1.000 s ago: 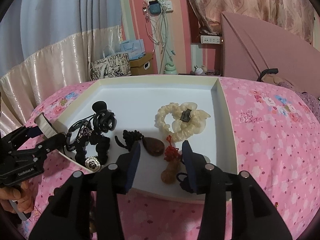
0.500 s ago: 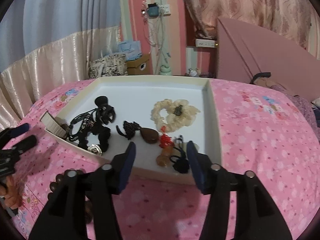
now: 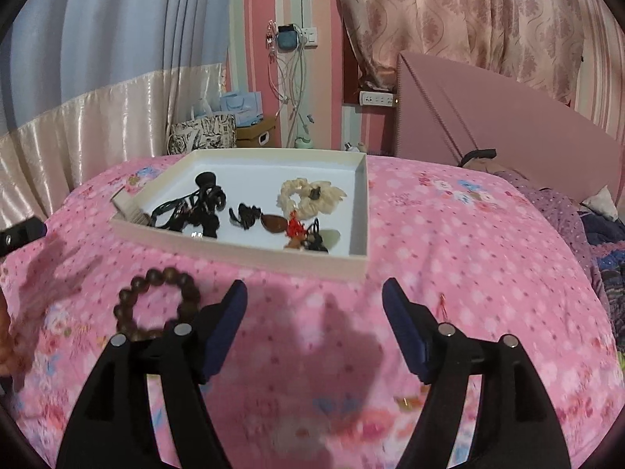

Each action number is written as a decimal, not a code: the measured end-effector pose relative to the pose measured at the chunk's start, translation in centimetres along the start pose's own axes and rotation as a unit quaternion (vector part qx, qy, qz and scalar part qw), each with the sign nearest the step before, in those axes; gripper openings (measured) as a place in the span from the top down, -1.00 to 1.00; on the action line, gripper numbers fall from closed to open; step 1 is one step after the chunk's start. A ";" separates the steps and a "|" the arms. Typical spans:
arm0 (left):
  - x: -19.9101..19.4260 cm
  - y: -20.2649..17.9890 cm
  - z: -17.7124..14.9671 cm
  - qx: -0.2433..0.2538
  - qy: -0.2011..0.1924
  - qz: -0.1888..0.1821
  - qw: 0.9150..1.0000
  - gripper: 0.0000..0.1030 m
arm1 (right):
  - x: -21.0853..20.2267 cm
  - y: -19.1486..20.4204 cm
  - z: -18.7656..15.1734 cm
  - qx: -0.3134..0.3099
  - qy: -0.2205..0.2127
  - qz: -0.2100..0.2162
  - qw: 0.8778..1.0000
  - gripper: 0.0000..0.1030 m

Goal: Organize jewelry
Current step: 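Withdraw both grippers from the tray toward the wooden bead bracelet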

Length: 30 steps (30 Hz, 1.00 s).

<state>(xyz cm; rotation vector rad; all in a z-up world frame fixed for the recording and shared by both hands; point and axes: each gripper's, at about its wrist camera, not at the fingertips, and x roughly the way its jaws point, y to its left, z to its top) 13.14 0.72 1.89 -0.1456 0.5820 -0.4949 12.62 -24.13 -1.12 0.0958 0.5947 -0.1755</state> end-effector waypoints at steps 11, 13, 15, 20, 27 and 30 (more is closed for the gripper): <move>-2.0 0.7 -1.2 0.013 -0.017 0.035 0.999 -0.81 | -4.3 -1.5 -3.1 0.017 -0.052 -0.022 0.998 -0.40; -1.7 0.7 -1.5 0.017 -0.015 0.039 0.999 -0.81 | -4.3 -1.4 -3.4 0.015 -0.053 -0.025 0.998 -0.40; -1.3 0.8 -1.7 0.021 -0.012 0.044 0.999 -0.82 | -4.8 -1.3 -3.5 0.011 -0.063 -0.026 0.998 -0.45; -0.3 1.2 -2.5 0.023 -0.006 0.055 0.998 -0.82 | -5.4 -0.7 -3.7 -0.004 -0.079 -0.042 0.996 -0.60; -0.2 0.4 -3.1 0.046 -0.007 0.072 0.996 -0.82 | -5.4 -2.1 -3.6 0.026 -0.077 -0.027 0.996 -0.62; -0.2 0.2 -3.1 0.052 -0.010 0.080 0.995 -0.82 | -5.4 -2.8 -3.7 0.045 -0.079 -0.019 0.996 -0.62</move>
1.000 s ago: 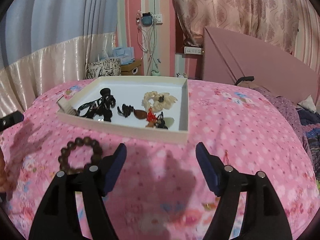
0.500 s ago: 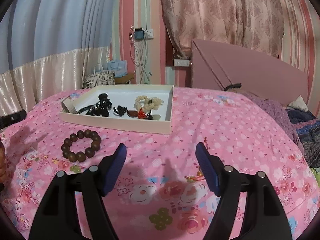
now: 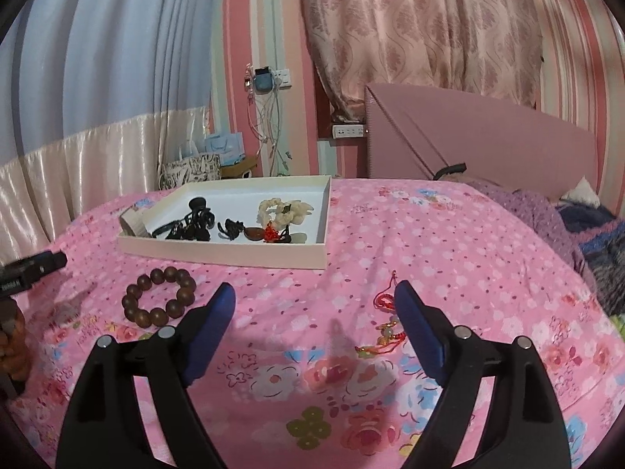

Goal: Organize jewelry
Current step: 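Withdraw both grippers from the tray toward the wooden bead bracelet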

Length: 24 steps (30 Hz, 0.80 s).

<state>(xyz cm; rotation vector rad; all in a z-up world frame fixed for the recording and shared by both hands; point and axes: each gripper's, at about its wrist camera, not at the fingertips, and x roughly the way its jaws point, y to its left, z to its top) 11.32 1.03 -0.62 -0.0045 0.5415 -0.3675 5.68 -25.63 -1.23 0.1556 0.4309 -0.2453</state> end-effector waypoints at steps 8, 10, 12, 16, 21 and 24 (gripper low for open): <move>0.1 0.2 0.1 -0.007 0.001 0.016 1.000 -0.83 | 0.1 -0.1 0.0 0.001 0.001 0.003 1.000 -0.63; 0.1 0.1 0.0 -0.005 0.000 0.017 1.000 -0.83 | 0.1 0.0 -0.1 -0.002 0.001 0.003 1.000 -0.63; 0.0 -0.1 0.0 -0.003 -0.002 0.018 1.000 -0.83 | 0.1 0.0 -0.1 -0.001 -0.001 0.003 1.000 -0.63; 0.1 -0.1 0.0 0.001 -0.002 0.019 1.000 -0.84 | 0.0 0.0 -0.1 -0.002 -0.002 0.002 1.000 -0.63; 0.0 -0.3 0.0 0.007 -0.006 0.022 1.000 -0.86 | 0.0 -0.1 -0.1 -0.001 -0.001 0.003 1.000 -0.63; -0.1 -0.4 0.0 0.009 -0.007 0.023 1.000 -0.86 | 0.0 -0.1 -0.1 -0.001 -0.002 0.003 1.000 -0.63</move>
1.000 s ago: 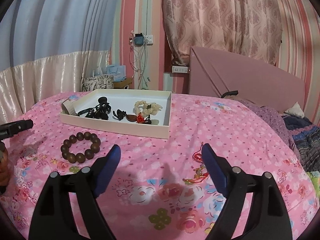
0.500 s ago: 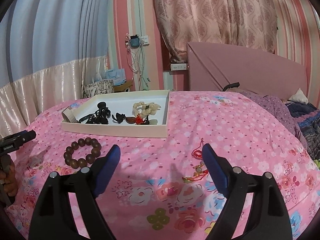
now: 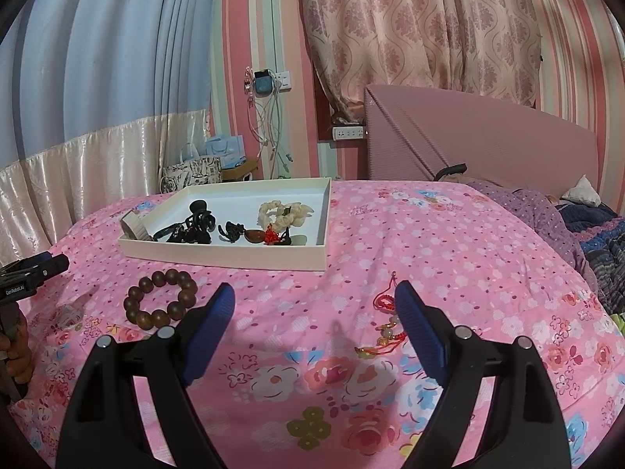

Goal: Organize jewelry
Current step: 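Withdraw both grippers from the tray toward the wooden bead bracelet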

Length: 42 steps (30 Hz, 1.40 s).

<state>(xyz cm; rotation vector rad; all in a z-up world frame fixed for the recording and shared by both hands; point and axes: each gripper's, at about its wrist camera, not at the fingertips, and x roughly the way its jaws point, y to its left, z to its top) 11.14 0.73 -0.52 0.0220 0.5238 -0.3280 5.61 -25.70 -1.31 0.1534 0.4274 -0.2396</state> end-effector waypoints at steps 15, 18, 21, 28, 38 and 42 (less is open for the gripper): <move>-0.2 0.0 0.0 -0.003 0.002 -0.004 1.000 -0.90 | 0.0 0.0 0.0 0.000 0.000 0.000 1.000 -0.63; -0.1 0.1 0.0 -0.003 0.002 -0.004 1.000 -0.90 | 0.0 0.0 0.0 0.000 0.000 0.000 1.000 -0.63; -0.2 0.0 0.0 -0.002 0.002 -0.003 1.000 -0.90 | 0.0 -0.1 -0.1 0.001 0.000 0.000 1.000 -0.63; -0.2 0.0 0.0 -0.002 0.002 -0.003 1.000 -0.90 | 0.0 -0.1 -0.1 0.001 0.000 0.000 1.000 -0.63; -0.1 -0.1 0.0 0.002 0.002 0.002 1.000 -0.90 | 0.1 -0.3 -0.1 0.005 0.004 0.000 1.000 -0.63; 0.2 -0.2 0.3 0.000 0.002 0.010 1.000 -0.90 | 0.8 -1.2 -0.1 0.029 0.021 0.005 0.999 -0.63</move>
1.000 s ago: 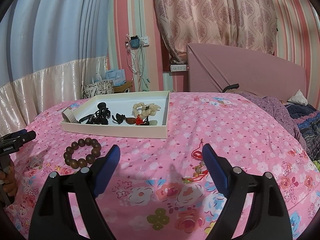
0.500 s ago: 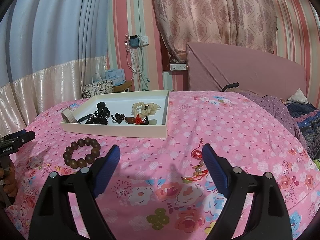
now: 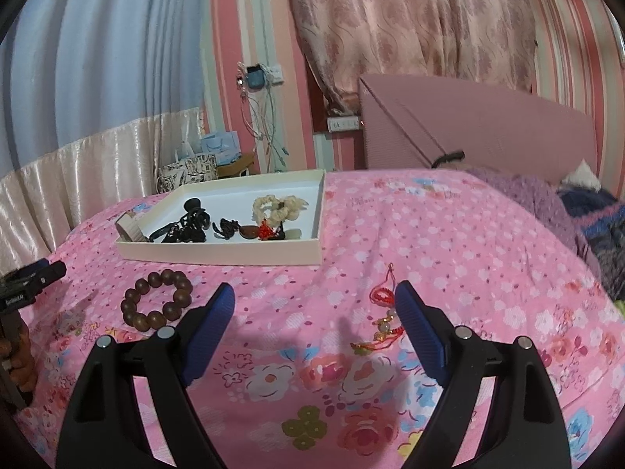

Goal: Organize jewelry
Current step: 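Withdraw both grippers from the tray toward the wooden bead bracelet, then grasp the wooden bead bracelet with the left gripper while the right gripper grasps the red string charm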

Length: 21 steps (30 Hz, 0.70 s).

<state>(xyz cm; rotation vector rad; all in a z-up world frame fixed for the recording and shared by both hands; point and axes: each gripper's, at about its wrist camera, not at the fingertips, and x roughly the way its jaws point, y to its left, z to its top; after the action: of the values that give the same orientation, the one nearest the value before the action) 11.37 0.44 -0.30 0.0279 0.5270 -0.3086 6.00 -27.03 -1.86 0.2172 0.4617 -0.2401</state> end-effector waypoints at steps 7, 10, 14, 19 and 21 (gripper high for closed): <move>0.9 -2.5 0.8 -0.001 0.046 0.001 0.999 -0.90 | 0.4 -2.1 1.2 -0.022 0.031 -0.030 0.999 -0.63; 1.9 -5.2 1.1 0.034 0.065 0.014 0.997 -0.89 | 0.7 -4.8 2.1 -0.016 0.045 -0.050 0.998 -0.63; 3.5 -7.1 2.1 0.042 0.073 0.025 0.996 -0.89 | 2.1 -8.2 2.6 0.006 0.082 -0.057 0.995 -0.63; 6.2 -8.3 1.9 0.052 0.096 0.039 0.993 -0.79 | 3.7 -9.2 1.9 0.012 0.113 -0.045 0.993 -0.63; 7.5 -8.8 1.6 0.061 0.112 0.045 0.991 -0.58 | 4.8 -8.5 1.8 0.001 0.126 -0.043 0.991 -0.62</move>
<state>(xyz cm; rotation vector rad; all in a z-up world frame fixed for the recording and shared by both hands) 15.72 -10.27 -2.18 0.2070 0.7272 -0.2500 8.58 -36.43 -3.82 0.2310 0.7217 -0.3002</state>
